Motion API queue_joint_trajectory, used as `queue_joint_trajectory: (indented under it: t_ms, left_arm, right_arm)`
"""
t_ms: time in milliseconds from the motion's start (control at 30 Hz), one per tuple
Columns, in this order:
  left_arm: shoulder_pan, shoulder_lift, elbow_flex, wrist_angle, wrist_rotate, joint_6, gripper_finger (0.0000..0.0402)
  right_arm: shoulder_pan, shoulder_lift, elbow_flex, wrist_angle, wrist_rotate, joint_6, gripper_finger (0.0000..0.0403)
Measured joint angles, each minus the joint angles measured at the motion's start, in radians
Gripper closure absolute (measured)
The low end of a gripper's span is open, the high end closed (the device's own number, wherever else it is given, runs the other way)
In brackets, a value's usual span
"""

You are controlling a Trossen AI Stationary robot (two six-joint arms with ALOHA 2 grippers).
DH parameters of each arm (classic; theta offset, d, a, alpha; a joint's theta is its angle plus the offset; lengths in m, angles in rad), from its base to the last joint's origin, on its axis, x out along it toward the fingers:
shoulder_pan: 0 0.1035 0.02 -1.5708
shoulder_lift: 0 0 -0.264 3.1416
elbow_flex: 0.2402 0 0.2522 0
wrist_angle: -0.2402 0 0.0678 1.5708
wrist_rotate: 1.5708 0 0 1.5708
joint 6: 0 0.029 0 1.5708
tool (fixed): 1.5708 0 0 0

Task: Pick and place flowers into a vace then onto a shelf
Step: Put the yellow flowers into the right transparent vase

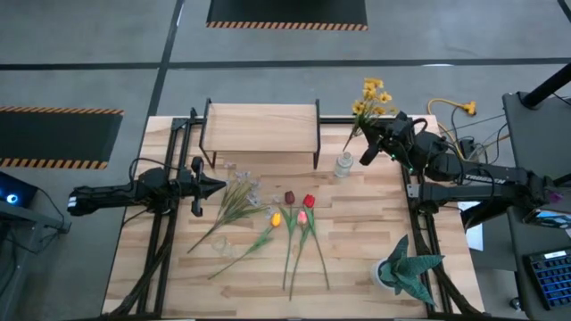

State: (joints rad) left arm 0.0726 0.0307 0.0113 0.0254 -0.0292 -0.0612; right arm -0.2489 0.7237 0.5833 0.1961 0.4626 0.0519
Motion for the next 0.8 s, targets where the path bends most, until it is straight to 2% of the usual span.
queue_joint_trajectory:
  t_ms: [167, 800]
  left_arm:
    - [0.000, 0.000, 0.000, 0.000, 0.000, 0.000, 0.0401]
    - [0.000, 0.000, 0.000, 0.000, 0.000, 0.000, 0.0401]
  right_arm:
    - [0.000, -0.018, 0.002, -0.087, 0.000, 0.035, 0.0390]
    - [0.000, 0.000, -0.105, -0.086, 0.000, 0.073, 0.0390]
